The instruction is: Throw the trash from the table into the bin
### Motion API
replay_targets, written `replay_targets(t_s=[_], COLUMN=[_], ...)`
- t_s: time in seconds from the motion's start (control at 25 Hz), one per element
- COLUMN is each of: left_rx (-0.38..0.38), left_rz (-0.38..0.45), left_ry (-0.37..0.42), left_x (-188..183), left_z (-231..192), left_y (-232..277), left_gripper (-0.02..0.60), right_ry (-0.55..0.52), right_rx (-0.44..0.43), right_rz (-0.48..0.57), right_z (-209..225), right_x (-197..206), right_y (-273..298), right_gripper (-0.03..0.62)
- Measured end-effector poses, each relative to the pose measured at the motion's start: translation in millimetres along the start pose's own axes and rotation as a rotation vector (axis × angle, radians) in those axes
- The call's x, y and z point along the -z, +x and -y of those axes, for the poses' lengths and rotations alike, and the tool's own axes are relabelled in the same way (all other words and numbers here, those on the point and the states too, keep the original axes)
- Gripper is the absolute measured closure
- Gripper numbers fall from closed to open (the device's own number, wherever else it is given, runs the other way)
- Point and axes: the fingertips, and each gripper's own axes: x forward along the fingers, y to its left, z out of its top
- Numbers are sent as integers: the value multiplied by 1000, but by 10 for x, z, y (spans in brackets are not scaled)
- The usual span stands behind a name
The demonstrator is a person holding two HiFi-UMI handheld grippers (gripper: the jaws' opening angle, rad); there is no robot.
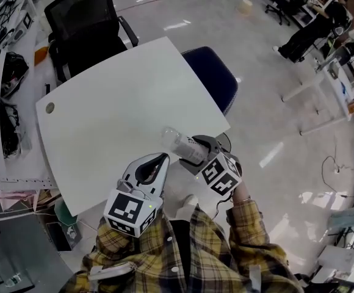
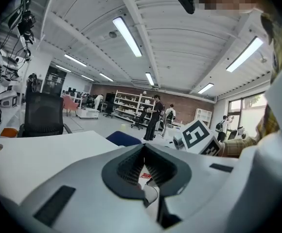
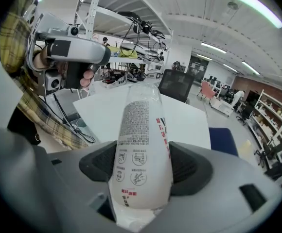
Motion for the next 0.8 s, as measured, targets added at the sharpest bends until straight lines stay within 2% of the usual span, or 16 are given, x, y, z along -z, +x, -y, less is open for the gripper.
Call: replay_targets(t_s=[0.24,0.52,0.64,0.8], left_rx=[46,192,242,278], left_rz=[2,-52,-84,-124], left_ry=[9,10,29,43], left_x=[34,284,365,401], left_z=[928,2100,2406,2596], left_y=[638,1217,1378,1543], left_gripper=[574,574,574,574], right_ry=[89,243,302,390], right_rx=[72,165,205,230], right_rz=[28,48,37,29], right_z=[367,534,564,596], right_x=[854,1952,2325,2653], right_y=[-841,-1659,-1869,-2032], right_gripper=[281,281,281,281])
